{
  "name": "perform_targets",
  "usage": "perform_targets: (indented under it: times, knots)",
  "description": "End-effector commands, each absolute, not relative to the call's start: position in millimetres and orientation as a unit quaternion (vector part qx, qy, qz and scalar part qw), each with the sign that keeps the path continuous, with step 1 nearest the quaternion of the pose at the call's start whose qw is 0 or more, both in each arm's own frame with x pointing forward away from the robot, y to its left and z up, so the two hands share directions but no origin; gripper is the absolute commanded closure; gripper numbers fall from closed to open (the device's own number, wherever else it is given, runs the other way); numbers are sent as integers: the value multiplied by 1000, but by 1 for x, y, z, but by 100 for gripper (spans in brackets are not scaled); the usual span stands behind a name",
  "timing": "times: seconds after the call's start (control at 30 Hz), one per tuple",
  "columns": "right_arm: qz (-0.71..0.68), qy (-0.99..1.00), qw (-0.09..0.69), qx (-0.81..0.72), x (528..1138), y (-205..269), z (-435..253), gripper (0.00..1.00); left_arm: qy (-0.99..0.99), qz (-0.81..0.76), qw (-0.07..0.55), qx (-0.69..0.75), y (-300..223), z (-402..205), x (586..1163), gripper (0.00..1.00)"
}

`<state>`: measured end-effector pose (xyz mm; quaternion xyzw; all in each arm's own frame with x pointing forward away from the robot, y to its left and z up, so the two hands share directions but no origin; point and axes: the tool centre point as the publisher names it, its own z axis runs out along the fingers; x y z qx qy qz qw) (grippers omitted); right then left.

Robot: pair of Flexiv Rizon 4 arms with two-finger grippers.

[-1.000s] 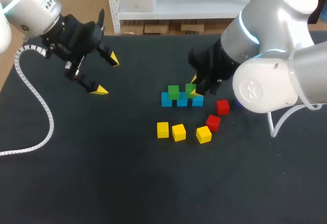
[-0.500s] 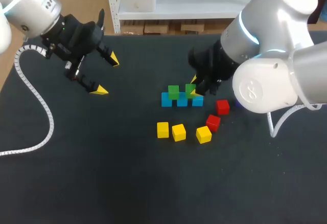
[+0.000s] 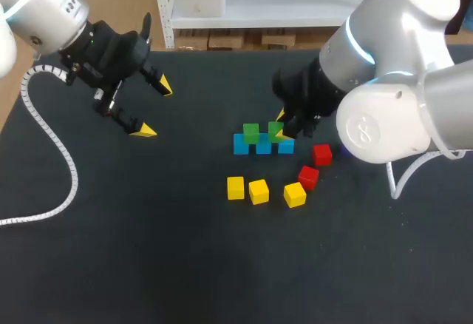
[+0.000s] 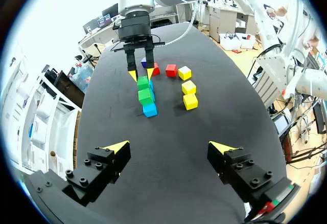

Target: Place the blue cubes, place green cubes on the blue cubes, place the yellow cubes on the green cubes, then place the red cubes on the yellow cubes, and place purple cube on the red cubes.

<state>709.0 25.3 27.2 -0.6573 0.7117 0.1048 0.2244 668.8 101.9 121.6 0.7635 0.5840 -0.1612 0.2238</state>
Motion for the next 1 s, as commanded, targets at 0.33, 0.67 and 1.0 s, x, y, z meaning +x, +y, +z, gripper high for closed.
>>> perform_targets:
  times: [0.33,0.67,1.0]
  knots:
    - [109,711,223,-658,712,26,26,74,583,-161,224,764,103,121,669,0]
    - [111,711,222,-658,713,26,25,65,583,-161,224,764,103,121,669,0]
    - [112,713,221,-656,711,24,25,13,583,-161,224,764,103,121,669,0]
